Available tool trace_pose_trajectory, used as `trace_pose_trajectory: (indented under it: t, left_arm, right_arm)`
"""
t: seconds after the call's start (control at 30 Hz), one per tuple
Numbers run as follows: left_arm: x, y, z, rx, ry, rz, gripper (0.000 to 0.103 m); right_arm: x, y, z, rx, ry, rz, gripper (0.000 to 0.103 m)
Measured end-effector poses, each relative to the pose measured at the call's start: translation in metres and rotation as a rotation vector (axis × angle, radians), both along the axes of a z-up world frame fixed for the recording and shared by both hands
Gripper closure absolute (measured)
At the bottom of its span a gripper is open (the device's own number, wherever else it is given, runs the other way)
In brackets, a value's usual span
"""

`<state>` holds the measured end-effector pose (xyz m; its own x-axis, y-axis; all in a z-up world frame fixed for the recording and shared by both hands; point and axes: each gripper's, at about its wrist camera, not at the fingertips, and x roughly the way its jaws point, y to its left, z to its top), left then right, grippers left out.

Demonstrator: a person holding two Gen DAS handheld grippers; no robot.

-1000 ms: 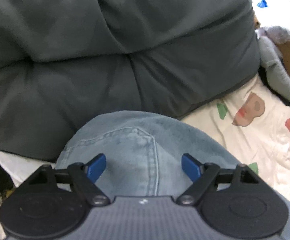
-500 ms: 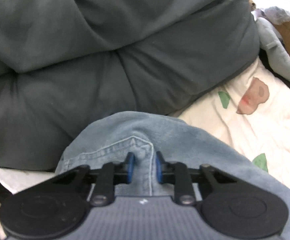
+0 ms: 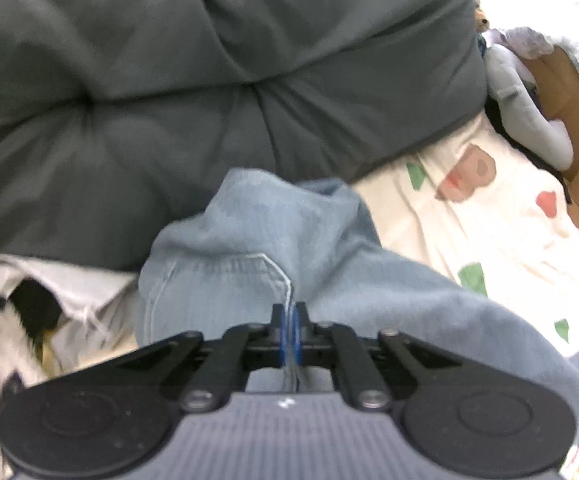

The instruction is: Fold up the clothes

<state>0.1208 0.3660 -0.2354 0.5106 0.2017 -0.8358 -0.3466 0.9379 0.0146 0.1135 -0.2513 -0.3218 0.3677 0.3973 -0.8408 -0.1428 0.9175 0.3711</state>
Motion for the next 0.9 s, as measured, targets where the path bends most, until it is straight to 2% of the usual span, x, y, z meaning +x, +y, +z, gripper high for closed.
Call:
trace_pose_trajectory:
  t: [0.1,0.37,0.5,0.6,0.73,0.9]
  left_arm:
    - [-0.018,-0.005,0.003,-0.009,0.025,-0.008,0.101]
    - [-0.038,-0.009,-0.004,-0.029,0.042,-0.011,0.103]
    - [-0.048,-0.012,-0.002,-0.043,0.052,-0.010,0.103]
    - [-0.058,-0.015,-0.007,-0.059,0.086,-0.019,0.103]
    - [-0.079,-0.019,-0.017,-0.101,0.130,-0.027,0.103]
    - [-0.086,-0.011,-0.033,-0.166,0.149,0.005,0.103]
  right_arm:
    - [0.003,0.002,-0.001,0.010,-0.010,0.001,0.062]
    - [0.021,0.012,-0.009,0.005,-0.027,0.015,0.059]
    - [0.041,0.017,-0.012,-0.017,-0.053,0.000,0.039]
    - [0.054,0.020,-0.013,-0.031,-0.075,-0.010,0.030]
    - [0.065,0.024,-0.025,-0.081,-0.061,-0.010,0.028]
    - [0.053,0.021,-0.036,-0.106,-0.020,0.002,0.028]
